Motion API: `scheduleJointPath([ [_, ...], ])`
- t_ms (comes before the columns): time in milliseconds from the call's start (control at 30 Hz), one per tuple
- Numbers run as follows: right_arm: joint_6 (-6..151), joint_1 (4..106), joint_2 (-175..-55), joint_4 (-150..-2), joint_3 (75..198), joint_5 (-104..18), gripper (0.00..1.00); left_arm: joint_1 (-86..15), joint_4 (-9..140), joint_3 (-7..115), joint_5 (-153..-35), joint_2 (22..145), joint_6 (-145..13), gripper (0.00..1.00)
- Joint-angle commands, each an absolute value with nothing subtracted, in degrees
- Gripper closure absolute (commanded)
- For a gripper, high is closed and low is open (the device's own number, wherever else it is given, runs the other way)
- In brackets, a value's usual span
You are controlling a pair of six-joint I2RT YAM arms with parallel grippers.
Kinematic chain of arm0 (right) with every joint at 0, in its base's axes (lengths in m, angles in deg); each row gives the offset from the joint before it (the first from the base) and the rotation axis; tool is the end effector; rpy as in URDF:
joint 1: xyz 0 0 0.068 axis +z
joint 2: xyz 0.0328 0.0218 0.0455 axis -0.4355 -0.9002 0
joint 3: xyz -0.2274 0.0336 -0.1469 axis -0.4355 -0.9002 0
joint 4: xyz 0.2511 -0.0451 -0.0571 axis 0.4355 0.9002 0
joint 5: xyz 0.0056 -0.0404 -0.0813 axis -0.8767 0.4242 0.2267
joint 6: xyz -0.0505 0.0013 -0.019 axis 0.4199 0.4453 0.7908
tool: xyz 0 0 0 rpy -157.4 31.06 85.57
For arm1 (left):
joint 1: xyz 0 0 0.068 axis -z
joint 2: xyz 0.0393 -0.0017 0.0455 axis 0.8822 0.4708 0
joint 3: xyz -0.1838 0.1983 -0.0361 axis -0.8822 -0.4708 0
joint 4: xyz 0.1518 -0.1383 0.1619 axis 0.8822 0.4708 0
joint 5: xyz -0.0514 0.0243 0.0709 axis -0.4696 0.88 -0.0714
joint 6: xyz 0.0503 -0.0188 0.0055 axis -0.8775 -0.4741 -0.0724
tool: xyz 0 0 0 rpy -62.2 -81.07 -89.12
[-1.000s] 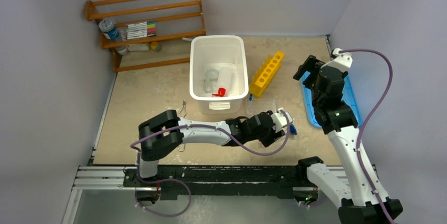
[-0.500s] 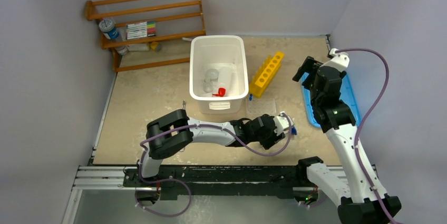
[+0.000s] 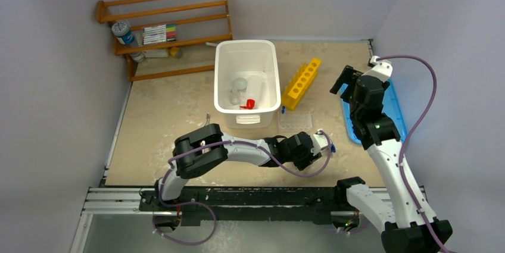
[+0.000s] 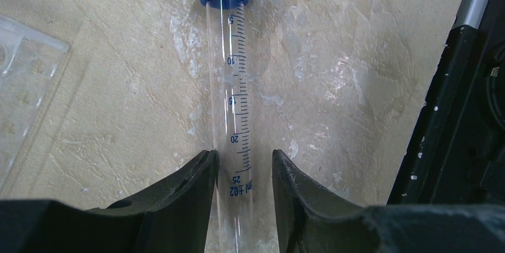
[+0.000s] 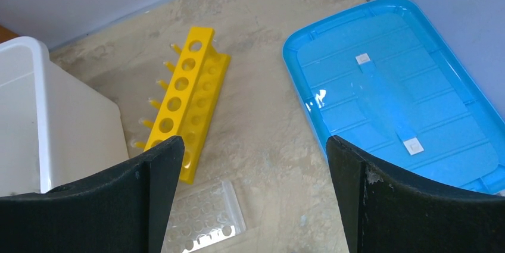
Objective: Organize the chemistry lab equipment
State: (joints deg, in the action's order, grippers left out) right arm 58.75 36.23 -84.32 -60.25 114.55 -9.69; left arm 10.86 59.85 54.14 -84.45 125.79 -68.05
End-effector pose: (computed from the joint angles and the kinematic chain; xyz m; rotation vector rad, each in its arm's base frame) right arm 0.1963 0.0201 0.3684 0.4728 1.7042 -0.0167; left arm 0.1326 -0.4250 0.1474 1.2047 1.9987 -0.7409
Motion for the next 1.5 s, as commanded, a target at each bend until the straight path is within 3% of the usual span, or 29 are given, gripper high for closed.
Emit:
scheduleJointPath([
  [0,59.8,35.8,-83.5,-62.6,114.8,-9.0,0.09,10.9,58.2,57.0,-84.4,126.7,-67.4,0.62],
  [200,60.0,35.8,-83.6,-62.9,114.7,-9.1,0.09,10.9,58.4,57.1,-82.8,126.6,-67.4,0.78],
  [367,60.3,35.7,-83.8,-63.1,114.8,-9.8,0.09,10.9,58.8,57.4,-82.2,126.7,-67.4,0.82],
  [1200,59.9,35.7,-81.2,-64.3,117.3,-12.7,0.1,5.2,67.7,58.8,-74.3,107.9,-67.8,0.83],
  [1467,63.4,35.7,-76.8,-69.9,118.0,-25.9,0.07,0.7,62.6,52.9,-66.4,97.9,-66.5,0.85],
])
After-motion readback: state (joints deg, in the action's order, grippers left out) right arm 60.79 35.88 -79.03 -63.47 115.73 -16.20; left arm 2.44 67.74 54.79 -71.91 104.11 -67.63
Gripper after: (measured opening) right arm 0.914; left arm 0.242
